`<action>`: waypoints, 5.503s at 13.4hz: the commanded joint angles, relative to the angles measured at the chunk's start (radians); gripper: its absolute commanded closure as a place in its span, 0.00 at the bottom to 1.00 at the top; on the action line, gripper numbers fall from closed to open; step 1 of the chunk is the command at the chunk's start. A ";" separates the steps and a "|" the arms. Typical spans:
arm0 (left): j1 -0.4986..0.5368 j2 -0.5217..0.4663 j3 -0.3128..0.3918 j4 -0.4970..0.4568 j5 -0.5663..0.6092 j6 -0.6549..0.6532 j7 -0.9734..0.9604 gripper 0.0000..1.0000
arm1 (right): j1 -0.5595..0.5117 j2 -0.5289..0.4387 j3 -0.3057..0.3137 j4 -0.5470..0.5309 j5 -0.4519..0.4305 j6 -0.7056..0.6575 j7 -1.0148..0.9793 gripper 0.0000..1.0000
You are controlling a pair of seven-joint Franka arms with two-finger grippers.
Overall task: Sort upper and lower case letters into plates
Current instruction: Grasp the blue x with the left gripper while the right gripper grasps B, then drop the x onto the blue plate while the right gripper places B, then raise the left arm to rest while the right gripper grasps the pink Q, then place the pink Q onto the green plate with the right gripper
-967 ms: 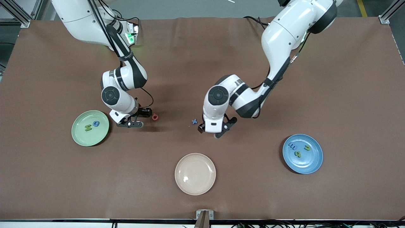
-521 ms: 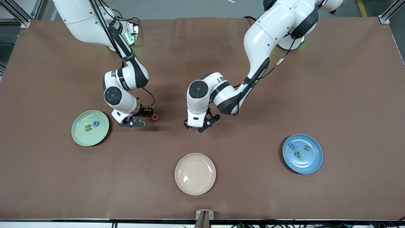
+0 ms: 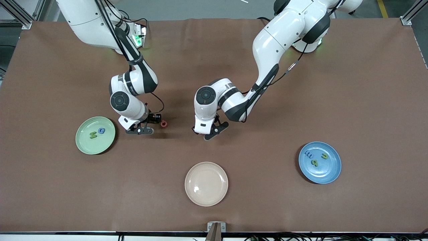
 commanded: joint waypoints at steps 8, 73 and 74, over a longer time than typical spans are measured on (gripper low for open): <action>-0.010 0.031 0.005 0.032 -0.010 -0.004 0.049 0.64 | 0.023 -0.007 -0.004 -0.012 0.036 -0.015 0.010 0.70; 0.880 -0.740 -0.003 -0.183 -0.034 -0.465 1.233 0.00 | 0.101 0.054 -0.006 0.104 -0.017 0.003 0.337 0.77; 0.881 -0.764 0.005 -0.181 -0.062 -0.484 1.265 0.00 | 0.101 0.048 -0.006 0.106 -0.017 -0.007 0.335 0.78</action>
